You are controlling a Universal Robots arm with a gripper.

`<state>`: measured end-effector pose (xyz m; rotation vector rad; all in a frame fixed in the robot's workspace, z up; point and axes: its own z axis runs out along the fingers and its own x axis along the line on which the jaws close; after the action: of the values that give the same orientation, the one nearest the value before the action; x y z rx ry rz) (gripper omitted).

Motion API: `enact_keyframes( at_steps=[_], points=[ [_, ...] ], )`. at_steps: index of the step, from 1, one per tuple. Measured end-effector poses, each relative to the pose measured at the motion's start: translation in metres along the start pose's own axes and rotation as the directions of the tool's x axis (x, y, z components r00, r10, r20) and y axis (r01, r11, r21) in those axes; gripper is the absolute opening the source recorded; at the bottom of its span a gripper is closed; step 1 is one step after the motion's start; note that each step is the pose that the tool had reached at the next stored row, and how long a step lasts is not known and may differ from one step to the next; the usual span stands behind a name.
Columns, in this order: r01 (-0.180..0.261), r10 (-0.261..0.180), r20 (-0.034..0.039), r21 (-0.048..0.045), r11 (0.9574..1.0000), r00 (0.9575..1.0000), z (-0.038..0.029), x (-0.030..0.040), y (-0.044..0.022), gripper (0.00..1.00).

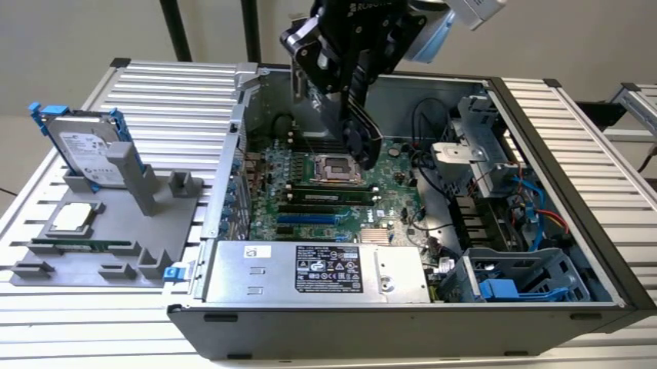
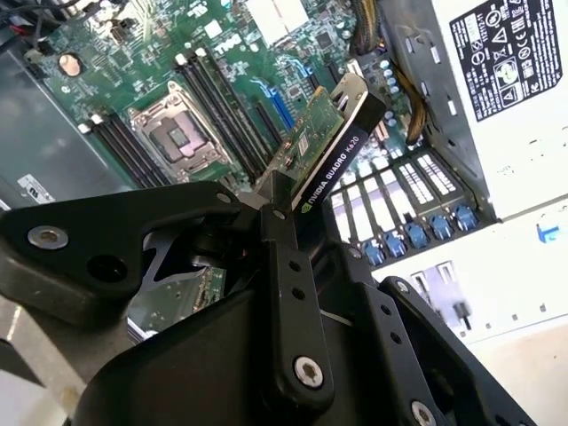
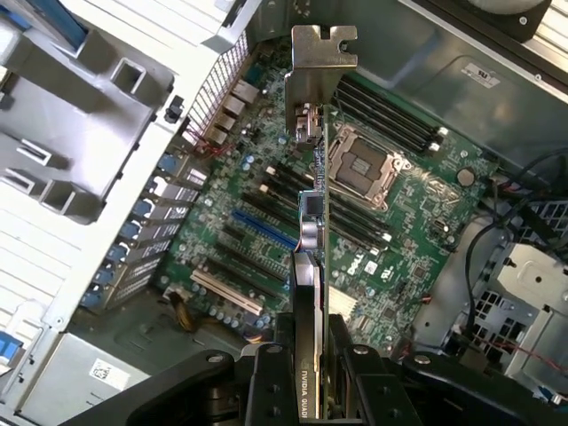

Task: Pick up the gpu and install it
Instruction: 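Insert the gpu into the slot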

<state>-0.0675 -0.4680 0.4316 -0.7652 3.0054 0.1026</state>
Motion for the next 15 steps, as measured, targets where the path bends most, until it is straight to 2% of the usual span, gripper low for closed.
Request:
enact_keyframes(
  at_steps=[8,15],
  points=[
    [0.079,-0.079,-0.0041,-0.0044,0.9969,0.9969,0.0001,-0.0015,-0.0009,0.0],
    [0.147,-0.147,-0.0073,-0.0087,0.9891,0.9891,0.0001,-0.0051,-0.0028,0.0]
  ],
)
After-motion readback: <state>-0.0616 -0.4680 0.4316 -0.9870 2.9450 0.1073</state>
